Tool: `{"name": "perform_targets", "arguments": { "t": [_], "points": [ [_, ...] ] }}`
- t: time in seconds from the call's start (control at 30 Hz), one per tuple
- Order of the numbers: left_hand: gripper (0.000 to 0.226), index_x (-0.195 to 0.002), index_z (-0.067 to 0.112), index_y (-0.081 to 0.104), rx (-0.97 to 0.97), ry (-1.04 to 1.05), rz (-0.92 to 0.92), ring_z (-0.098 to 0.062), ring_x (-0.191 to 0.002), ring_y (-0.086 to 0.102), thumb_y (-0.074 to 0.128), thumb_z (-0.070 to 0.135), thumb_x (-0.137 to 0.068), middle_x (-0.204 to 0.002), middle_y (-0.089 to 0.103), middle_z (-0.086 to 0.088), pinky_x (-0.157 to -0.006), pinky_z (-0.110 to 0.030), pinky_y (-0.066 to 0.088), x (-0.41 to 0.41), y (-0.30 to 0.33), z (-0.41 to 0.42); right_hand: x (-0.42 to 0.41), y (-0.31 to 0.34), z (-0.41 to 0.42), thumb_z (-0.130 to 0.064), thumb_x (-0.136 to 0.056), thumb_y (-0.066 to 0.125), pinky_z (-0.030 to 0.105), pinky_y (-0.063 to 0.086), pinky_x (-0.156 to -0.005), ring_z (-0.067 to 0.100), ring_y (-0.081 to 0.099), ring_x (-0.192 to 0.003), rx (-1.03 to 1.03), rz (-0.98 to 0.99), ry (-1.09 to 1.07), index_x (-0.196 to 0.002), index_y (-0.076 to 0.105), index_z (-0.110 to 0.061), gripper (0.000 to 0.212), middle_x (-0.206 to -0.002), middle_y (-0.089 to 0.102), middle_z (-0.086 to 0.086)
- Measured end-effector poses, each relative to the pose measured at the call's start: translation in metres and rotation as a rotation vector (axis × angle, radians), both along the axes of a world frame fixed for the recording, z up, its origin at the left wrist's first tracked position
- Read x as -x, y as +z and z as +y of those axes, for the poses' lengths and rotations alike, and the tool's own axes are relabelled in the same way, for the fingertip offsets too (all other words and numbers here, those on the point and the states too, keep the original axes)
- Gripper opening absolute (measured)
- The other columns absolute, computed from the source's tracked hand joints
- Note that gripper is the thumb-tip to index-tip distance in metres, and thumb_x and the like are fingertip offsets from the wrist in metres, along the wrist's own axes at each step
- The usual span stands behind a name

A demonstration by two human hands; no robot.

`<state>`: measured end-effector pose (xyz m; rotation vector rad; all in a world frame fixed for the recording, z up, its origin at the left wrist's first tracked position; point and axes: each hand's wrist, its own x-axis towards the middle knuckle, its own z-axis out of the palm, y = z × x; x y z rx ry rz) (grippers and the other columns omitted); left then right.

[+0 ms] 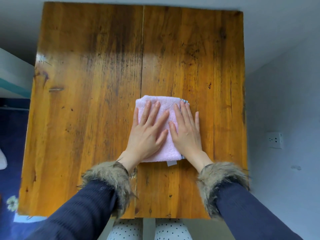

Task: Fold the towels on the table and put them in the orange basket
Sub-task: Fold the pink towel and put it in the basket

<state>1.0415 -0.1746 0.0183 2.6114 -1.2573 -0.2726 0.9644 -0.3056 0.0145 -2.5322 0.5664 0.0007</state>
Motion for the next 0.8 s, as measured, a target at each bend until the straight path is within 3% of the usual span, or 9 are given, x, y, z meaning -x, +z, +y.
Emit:
{"name": "perform_targets", "arguments": {
  "t": [0.13,0.2,0.27,0.3,0.4,0.47,0.57,0.67,0.8],
  "points": [
    [0.046,-0.135,0.003,0.046,0.291,0.159,0.192,-0.034,-0.140,0.022,0.054,0.006,-0.091,-0.148,0.032,-0.021,-0.113,-0.048,0.020,0.013,0.017,0.020,0.017,0.023,0.000,-0.026,-0.093,0.053,0.039,0.026,-0.111,0.018,0.041,-0.129,-0.231,-0.033,-0.368,-0.140,0.036,-0.014,0.052,-0.142,0.041,0.003],
    [0.041,-0.130,0.001,0.048,0.437,0.421,0.273,-0.027,-0.130,0.040,0.055,0.003,-0.090,-0.139,0.042,-0.019,-0.109,-0.030,0.033,0.015,0.022,0.030,0.021,0.028,-0.003,-0.035,-0.092,0.053,0.045,0.035,-0.104,0.019,0.050,-0.116,-0.403,0.108,-0.540,-0.137,0.037,-0.016,0.051,-0.129,0.050,0.001],
    [0.040,-0.129,0.008,0.048,0.510,0.729,0.434,-0.013,-0.108,0.053,0.057,0.013,-0.091,-0.127,0.051,-0.009,-0.086,-0.007,0.041,0.010,0.026,0.033,0.018,0.031,-0.007,-0.039,-0.091,0.053,0.047,0.041,-0.099,0.021,0.055,-0.109,-0.515,0.226,-0.618,-0.133,0.041,-0.014,0.050,-0.115,0.057,0.001],
    [0.041,-0.129,0.012,0.047,0.498,0.835,0.543,-0.004,-0.096,0.055,0.058,0.021,-0.091,-0.121,0.053,-0.002,-0.074,-0.004,0.040,0.006,0.026,0.032,0.015,0.031,-0.009,-0.038,-0.091,0.053,0.047,0.044,-0.096,0.021,0.056,-0.104,-0.543,0.254,-0.630,-0.131,0.043,-0.013,0.048,-0.107,0.059,-0.001],
    [0.046,-0.128,0.017,0.047,0.366,0.836,0.746,0.001,-0.086,0.052,0.060,0.036,-0.089,-0.108,0.055,0.009,-0.067,-0.011,0.038,-0.005,0.023,0.029,0.006,0.031,-0.018,-0.032,-0.090,0.057,0.034,0.050,-0.075,0.012,0.057,-0.081,-0.639,0.298,-0.643,-0.125,0.047,-0.010,0.042,-0.087,0.055,-0.009],
    [0.049,-0.129,0.017,0.046,0.338,0.814,0.854,-0.003,-0.088,0.054,0.062,0.036,-0.087,-0.102,0.055,0.011,-0.068,-0.019,0.043,-0.011,0.022,0.028,0.001,0.032,-0.022,-0.024,-0.090,0.059,0.024,0.045,-0.058,0.010,0.058,-0.076,-0.742,0.300,-0.643,-0.115,0.054,-0.005,0.032,-0.096,0.062,0.000],
    [0.049,-0.128,0.017,0.047,0.322,0.844,0.984,-0.002,-0.087,0.054,0.065,0.033,-0.086,-0.102,0.055,0.009,-0.063,-0.019,0.042,-0.013,0.023,0.030,-0.001,0.033,-0.028,-0.013,-0.089,0.058,0.021,0.047,-0.056,0.010,0.061,-0.071,-0.836,0.314,-0.605,-0.088,0.061,-0.011,0.004,-0.093,0.066,0.007],
    [0.048,-0.127,0.020,0.046,0.310,0.885,1.063,-0.008,-0.090,0.058,0.066,0.034,-0.085,-0.106,0.057,0.004,-0.063,-0.023,0.045,-0.001,0.029,0.041,0.005,0.038,-0.030,-0.012,-0.088,0.057,0.014,0.042,-0.044,0.007,0.058,-0.069,-0.913,0.379,-0.530,-0.087,0.060,-0.015,0.004,-0.084,0.064,-0.002],
    [0.052,-0.128,0.022,0.043,0.359,0.982,1.259,-0.013,-0.097,0.062,0.068,0.031,-0.084,-0.111,0.058,0.003,-0.071,-0.032,0.055,0.035,0.043,0.071,0.022,0.047,-0.021,-0.014,-0.087,0.060,0.022,0.045,-0.059,0.012,0.062,-0.080,-0.918,0.467,-0.400,-0.087,0.064,-0.013,0.004,-0.092,0.067,0.002]
  ]
}}
